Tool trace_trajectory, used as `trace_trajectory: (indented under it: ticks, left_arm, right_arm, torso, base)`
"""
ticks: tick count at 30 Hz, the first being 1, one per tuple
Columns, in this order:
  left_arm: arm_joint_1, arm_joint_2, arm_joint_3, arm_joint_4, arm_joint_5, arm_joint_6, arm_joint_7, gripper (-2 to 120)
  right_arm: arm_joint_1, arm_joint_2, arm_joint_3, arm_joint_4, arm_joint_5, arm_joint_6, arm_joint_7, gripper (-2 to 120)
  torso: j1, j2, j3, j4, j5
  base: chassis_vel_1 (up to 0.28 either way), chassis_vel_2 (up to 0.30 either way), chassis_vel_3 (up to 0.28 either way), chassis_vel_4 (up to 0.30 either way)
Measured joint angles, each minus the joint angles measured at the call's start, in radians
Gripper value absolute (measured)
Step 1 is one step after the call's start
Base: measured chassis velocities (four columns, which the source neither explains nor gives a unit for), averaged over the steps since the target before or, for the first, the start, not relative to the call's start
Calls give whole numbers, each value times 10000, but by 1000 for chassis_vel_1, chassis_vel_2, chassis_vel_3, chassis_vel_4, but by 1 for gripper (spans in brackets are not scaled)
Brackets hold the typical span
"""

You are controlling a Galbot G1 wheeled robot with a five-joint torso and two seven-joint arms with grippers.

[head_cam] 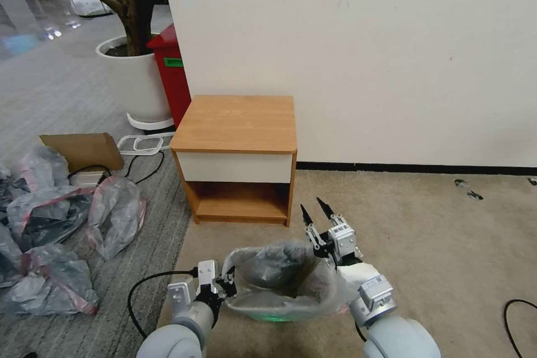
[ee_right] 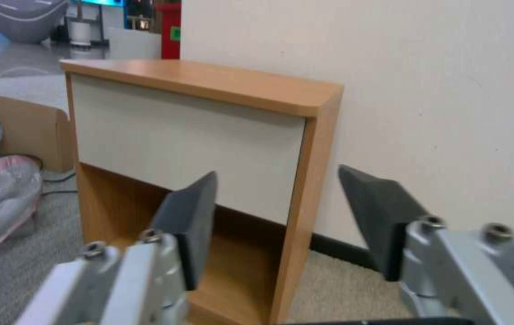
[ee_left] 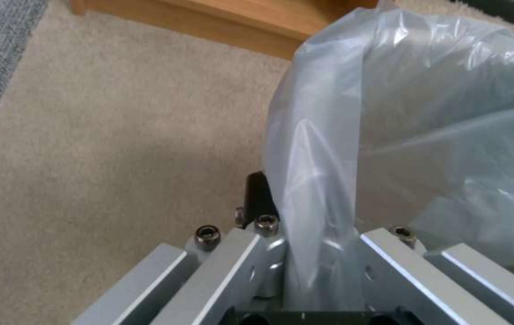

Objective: Pick up the garbage bag from the table and place it over the trash can.

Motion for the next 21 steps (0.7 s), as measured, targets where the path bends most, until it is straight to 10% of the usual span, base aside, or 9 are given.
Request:
trace_trajectory:
  ticks: [9, 21]
  left_arm:
    - [-20, -23, 14, 122, 58, -211, 109, 13]
    - [2, 41, -35, 74, 205, -303, 105, 56]
  right_arm:
    - [182, -12, -65, -185, -61, 31, -31, 96]
    - [201, 116, 34, -263, -20, 69, 4, 100]
  torso:
    - [0, 0, 0, 0, 0]
    - [0, 0, 0, 0, 1]
  base:
    - [0, 0, 0, 0]
    - [0, 0, 0, 0]
